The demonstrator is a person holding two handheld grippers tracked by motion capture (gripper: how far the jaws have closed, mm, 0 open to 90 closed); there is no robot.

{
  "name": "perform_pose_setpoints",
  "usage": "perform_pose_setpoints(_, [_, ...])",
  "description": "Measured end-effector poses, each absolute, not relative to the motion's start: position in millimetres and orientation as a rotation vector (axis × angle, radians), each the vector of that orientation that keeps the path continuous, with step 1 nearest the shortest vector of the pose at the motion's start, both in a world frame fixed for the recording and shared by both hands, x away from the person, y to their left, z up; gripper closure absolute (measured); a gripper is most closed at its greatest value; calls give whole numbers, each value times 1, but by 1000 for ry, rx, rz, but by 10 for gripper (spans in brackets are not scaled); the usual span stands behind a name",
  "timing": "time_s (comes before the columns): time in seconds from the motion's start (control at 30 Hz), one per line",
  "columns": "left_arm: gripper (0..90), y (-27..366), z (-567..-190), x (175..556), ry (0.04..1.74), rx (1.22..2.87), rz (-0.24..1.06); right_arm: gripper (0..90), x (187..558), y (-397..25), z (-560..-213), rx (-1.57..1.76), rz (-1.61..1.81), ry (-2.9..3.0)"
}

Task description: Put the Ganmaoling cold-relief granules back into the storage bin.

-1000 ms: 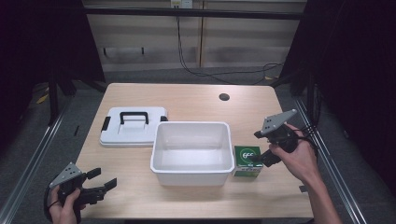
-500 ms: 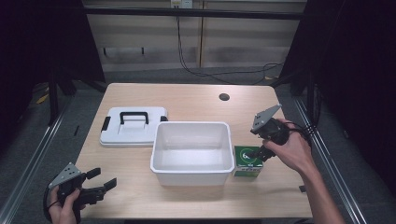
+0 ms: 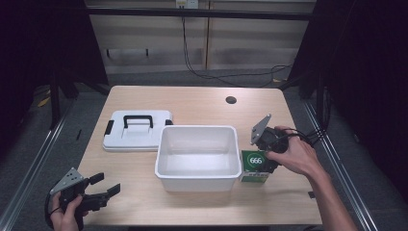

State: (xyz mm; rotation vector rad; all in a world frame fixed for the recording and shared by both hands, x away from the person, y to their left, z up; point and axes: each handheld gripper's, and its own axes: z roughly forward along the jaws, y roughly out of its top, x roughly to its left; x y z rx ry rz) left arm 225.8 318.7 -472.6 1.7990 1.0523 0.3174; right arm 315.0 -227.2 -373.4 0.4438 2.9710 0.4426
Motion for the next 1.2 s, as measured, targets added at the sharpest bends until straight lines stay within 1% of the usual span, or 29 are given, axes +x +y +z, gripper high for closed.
perform_pose_setpoints(0.5, [158, 319, -473, 226, 1052, 1803, 317, 92, 328, -219, -384, 292, 313, 3072])
perform_pose_setpoints(0.7, [158, 319, -473, 225, 1055, 1794, 316, 93, 330, -215, -393, 232, 194, 3077])
perform_pose_setpoints(1.2, [158, 319, -473, 225, 1055, 1794, 311, 98, 336, -205, -407, 223, 64, 3125])
